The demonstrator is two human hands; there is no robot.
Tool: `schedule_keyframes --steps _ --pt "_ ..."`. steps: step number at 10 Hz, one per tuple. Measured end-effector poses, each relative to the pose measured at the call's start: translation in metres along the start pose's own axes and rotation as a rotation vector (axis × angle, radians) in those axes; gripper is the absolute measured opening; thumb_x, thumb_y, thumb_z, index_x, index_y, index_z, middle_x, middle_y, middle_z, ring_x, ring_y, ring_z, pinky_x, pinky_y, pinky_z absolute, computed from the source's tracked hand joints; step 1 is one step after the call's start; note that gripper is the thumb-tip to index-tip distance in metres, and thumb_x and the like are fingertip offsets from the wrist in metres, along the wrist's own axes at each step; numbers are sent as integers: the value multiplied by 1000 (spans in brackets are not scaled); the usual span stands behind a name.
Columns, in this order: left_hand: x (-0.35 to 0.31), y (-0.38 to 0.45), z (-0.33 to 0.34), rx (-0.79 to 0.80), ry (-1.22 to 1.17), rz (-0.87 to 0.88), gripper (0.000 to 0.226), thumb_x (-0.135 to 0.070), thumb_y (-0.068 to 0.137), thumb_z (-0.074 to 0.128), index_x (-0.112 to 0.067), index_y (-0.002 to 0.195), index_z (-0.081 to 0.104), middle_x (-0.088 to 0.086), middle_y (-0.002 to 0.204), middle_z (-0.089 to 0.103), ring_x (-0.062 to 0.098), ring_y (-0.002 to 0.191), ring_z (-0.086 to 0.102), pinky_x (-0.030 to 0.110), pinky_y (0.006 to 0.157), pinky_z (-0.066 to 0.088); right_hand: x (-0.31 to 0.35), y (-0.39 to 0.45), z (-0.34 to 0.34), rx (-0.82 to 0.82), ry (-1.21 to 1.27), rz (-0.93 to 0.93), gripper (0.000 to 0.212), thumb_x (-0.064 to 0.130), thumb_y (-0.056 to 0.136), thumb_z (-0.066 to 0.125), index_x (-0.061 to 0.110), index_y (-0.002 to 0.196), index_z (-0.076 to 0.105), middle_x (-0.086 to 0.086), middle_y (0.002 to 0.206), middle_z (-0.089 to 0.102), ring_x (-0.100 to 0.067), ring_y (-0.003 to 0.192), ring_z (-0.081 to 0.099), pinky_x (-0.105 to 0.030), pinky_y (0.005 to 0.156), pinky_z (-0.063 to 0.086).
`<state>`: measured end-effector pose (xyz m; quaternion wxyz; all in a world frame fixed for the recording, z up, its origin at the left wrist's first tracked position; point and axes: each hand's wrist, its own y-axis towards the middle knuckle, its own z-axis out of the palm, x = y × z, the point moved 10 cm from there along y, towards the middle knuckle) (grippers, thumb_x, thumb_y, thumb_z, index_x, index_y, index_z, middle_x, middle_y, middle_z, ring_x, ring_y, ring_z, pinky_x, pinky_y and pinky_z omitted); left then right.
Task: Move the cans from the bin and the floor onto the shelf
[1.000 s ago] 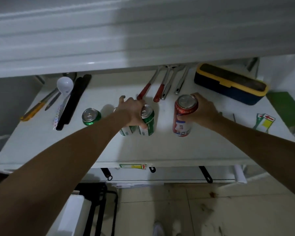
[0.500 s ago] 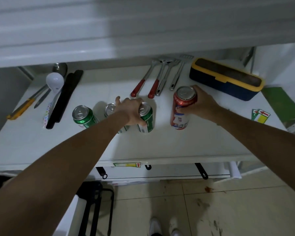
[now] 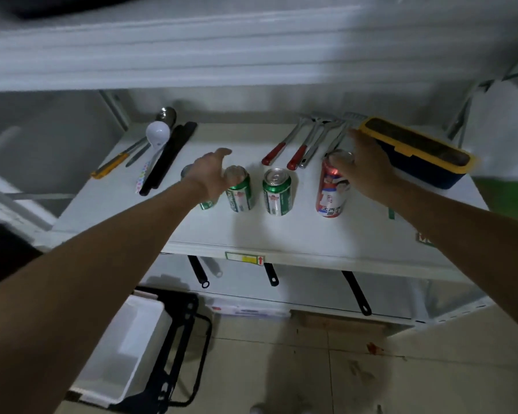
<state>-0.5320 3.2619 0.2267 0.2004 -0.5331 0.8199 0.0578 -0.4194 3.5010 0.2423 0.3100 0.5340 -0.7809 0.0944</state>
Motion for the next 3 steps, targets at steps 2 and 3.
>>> schedule_keyframes --steps 2,3 --pt "40 -82 -54 -9 379 45 52 -31 93 46 -17 142 36 16 145 43 36 131 40 45 106 36 44 -71 -10 45 -226 -102 55 22 85 60 3 132 38 -23 129 51 -37 117 51 -46 97 44" --pt "60 -122 -80 -49 317 41 51 -30 95 41 -13 142 35 20 146 42 38 130 42 46 108 37 65 -109 -21 46 -262 -79 50 24 88 54 6 132 39 -18 121 57 -33 109 55 -43 93 46"
